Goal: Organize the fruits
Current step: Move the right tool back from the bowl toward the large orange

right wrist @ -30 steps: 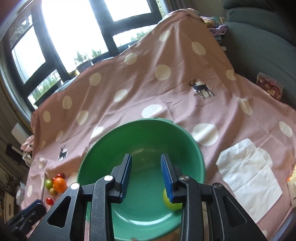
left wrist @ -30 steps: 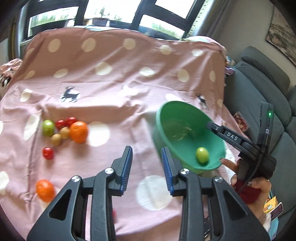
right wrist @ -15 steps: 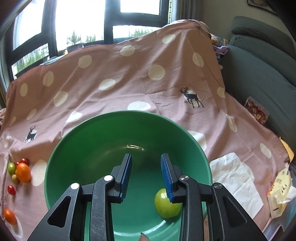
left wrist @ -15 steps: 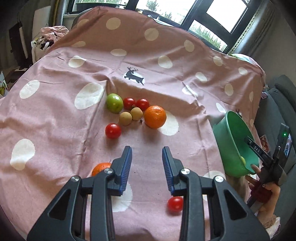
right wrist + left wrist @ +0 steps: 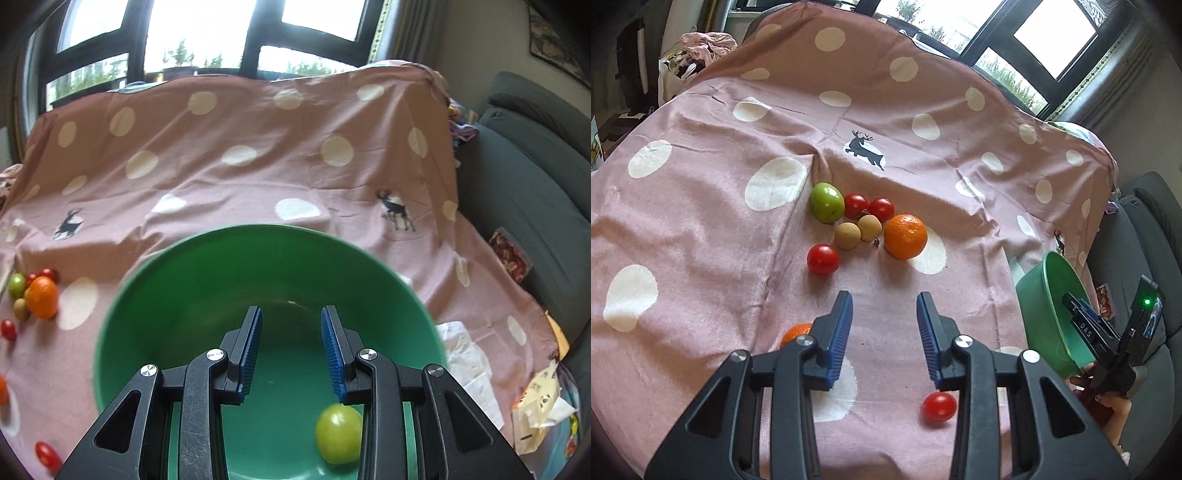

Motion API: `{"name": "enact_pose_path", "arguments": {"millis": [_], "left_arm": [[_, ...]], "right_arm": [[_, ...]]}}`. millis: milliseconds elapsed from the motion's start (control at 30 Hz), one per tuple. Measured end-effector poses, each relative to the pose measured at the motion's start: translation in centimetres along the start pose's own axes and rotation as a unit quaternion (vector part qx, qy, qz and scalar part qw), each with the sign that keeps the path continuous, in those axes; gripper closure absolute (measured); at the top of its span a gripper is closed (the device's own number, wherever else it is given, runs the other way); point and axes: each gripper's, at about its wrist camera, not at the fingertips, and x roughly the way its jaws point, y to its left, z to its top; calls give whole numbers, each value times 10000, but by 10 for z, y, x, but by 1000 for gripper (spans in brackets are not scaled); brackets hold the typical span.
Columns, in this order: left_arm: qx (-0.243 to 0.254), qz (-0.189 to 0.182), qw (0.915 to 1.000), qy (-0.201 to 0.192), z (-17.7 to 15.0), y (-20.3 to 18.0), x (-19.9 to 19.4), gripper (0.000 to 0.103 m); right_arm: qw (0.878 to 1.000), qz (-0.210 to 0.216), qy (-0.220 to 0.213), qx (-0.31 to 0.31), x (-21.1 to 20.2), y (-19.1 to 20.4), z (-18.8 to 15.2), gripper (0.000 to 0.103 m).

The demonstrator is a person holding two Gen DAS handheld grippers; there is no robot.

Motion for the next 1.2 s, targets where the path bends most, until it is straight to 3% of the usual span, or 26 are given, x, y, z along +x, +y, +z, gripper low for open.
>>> {"name": "enact_pose_path", "arguments": {"millis": [200,333,533,700,767,833,933,1033,1200], "left_arm": [[-30,71,10000,41,1,6,-1,67],[-74,161,9998,48,2,10,0,65],[-60,289,9996,17,3,13,-1,62],[-138,295,9995,-26,5,16,-2,47],[-132,320,9994,-39,6,17,-3,44],[-125,345,9993,-47,6,18,-3,41],[-127,364,9993,-21,7,22,-1,37],[-155,454,9988,-13,9,26,2,35],[-143,673,9976,-18,12,34,5,36]], "right_arm": [[9983,-53,435,-395,7,17,-8,71],[9978,144,510,-386,2,19,-11,71],[9978,623,180,-114,-18,16,-5,71],[9934,1108,-27,295,-36,15,2,64],[9881,1464,3,477,-41,16,5,62],[9790,1924,63,664,-44,17,7,45],[9601,2605,217,992,-42,24,9,32],[9412,3141,570,1109,-32,43,11,31],[9381,3277,898,668,-21,99,28,31]]}}
